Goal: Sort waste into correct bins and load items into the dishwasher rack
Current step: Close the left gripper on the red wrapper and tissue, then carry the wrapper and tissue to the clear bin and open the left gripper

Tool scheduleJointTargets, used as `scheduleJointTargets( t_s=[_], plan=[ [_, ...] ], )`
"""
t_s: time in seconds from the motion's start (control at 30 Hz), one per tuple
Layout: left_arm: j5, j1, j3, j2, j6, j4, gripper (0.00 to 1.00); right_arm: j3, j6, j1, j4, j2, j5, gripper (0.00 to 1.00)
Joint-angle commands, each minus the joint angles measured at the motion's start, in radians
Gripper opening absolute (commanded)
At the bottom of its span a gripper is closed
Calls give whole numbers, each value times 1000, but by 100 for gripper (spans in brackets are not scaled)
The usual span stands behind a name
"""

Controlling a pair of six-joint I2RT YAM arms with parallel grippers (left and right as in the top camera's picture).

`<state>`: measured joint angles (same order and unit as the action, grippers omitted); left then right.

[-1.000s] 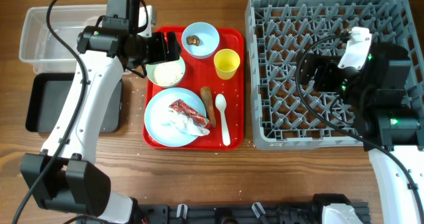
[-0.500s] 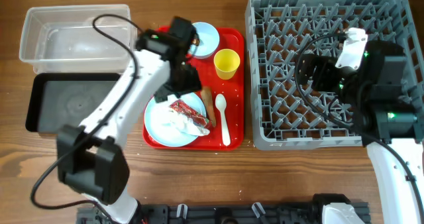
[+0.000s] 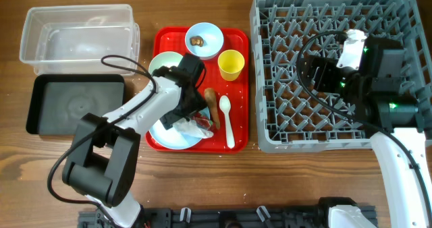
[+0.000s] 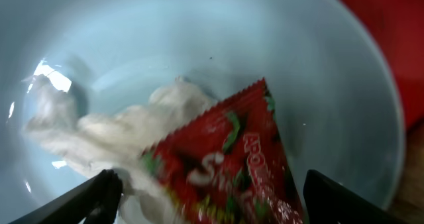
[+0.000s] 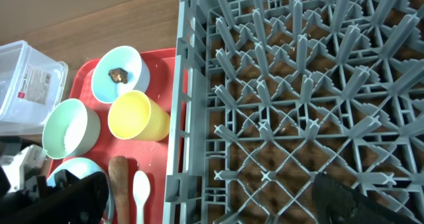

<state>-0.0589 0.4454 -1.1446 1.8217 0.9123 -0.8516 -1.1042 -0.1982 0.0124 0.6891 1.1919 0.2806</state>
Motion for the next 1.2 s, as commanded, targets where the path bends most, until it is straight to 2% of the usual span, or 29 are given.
scheduleJointTargets(
  t_s=[0.0, 0.03, 0.07, 0.13, 0.27, 0.47, 0.5, 0.6, 0.73, 0.83, 0.9, 0.93, 1.0, 1.1, 1.17],
  plan=[
    [-14, 0, 65, 6, 9, 39, 72, -27, -14, 2, 4, 5, 13, 100],
    [-14, 0, 76, 6, 9, 46, 45, -27, -14, 2, 5, 5, 13, 100],
    [-14, 0, 81, 6, 9, 48, 35, -27, -14, 2, 5, 5, 13, 100],
    [-14, 0, 81, 6, 8, 48, 6, -27, -14, 2, 5, 5, 13, 100],
    [11, -8, 46, -10, 4, 3, 4, -27, -14, 2, 5, 5, 13, 100],
    [69, -107, -270, -98, -185, -168, 4, -27, -14, 2, 4, 5, 13, 100],
    [48, -151, -361, -111, -241, -156, 4, -27, -14, 2, 3, 5, 13, 100],
    [-42, -242, -456, -113, -257, -95, 4, -27, -13, 2, 2, 5, 13, 100],
    [-52, -394, -460, -91, -360, 114, 4, -27, -14, 2, 2, 5, 13, 99],
    [-61, -488, -460, -51, -367, 235, 4, -27, -14, 2, 2, 5, 13, 100],
    [-63, -549, -460, -2, -366, 350, 12, -27, -14, 2, -3, 5, 13, 100],
    [-63, -575, -460, 31, -366, 410, 23, -27, -14, 2, -5, 6, 13, 100],
    [-63, -610, -460, 89, -366, 498, 31, -27, -14, 2, -6, 7, 13, 100],
    [-63, -634, -460, 175, -366, 581, 52, -27, -15, 2, -4, 9, 13, 100],
    [-63, -634, -460, 209, -367, 595, 85, -27, -14, 2, -3, 9, 13, 100]
  ],
)
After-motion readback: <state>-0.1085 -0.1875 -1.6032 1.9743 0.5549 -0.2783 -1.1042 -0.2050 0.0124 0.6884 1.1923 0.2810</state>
